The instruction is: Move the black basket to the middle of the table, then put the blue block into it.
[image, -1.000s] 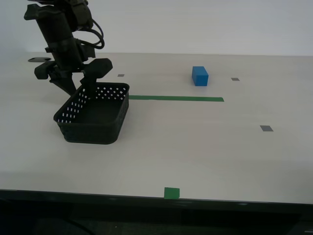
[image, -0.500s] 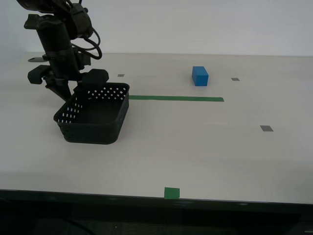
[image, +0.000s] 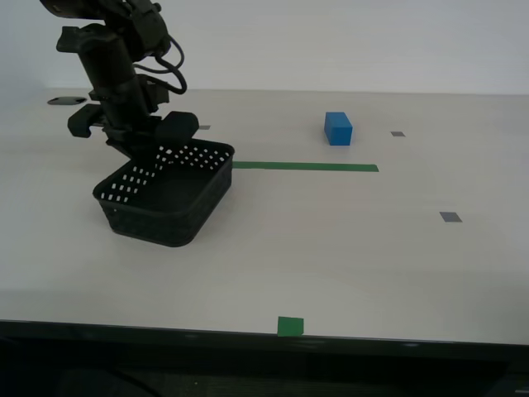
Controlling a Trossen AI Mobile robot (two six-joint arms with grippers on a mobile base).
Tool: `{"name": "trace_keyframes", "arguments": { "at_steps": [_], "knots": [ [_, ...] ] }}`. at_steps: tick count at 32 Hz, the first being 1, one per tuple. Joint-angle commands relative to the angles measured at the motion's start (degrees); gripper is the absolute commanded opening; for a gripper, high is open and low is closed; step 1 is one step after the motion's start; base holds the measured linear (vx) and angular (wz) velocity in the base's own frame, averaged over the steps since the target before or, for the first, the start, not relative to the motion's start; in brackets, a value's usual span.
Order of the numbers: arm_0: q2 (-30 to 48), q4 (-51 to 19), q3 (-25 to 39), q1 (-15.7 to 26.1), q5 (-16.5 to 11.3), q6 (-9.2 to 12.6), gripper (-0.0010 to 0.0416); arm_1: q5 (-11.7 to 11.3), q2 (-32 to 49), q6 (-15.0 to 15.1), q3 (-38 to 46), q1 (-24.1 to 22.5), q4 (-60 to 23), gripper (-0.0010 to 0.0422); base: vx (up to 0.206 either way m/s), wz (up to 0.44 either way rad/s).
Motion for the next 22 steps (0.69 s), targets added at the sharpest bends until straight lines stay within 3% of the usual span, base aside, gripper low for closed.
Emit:
{"name": "trace_keyframes", "arguments": {
  "at_steps": [1,7,14,18,22],
  "knots": [
    [0.0,0.1,0.0,0.0,-0.2,0.1,0.0,0.2,1.6,-0.5,2.0,-2.2,0.5,-0.0002,0.0,0.0],
    [0.0,-0.2,0.0,0.0,-0.2,0.1,0.0,1.6,12.5,-0.1,16.0,-7.1,-5.9,-0.0002,0.0,0.0],
    [0.0,-0.2,0.0,0.1,-0.2,0.1,0.0,1.6,15.1,0.0,35.1,-10.6,-11.1,-0.0002,0.0,0.0],
    [0.0,-0.1,0.0,0.1,-0.2,0.1,0.0,1.4,15.1,-0.5,40.7,-10.6,-11.5,-0.0002,0.0,0.0],
    [0.0,0.0,0.0,0.1,-0.2,0.1,0.0,1.5,15.1,-1.7,41.0,-10.7,-11.5,-0.0002,0.0,0.0]
  ]
}}
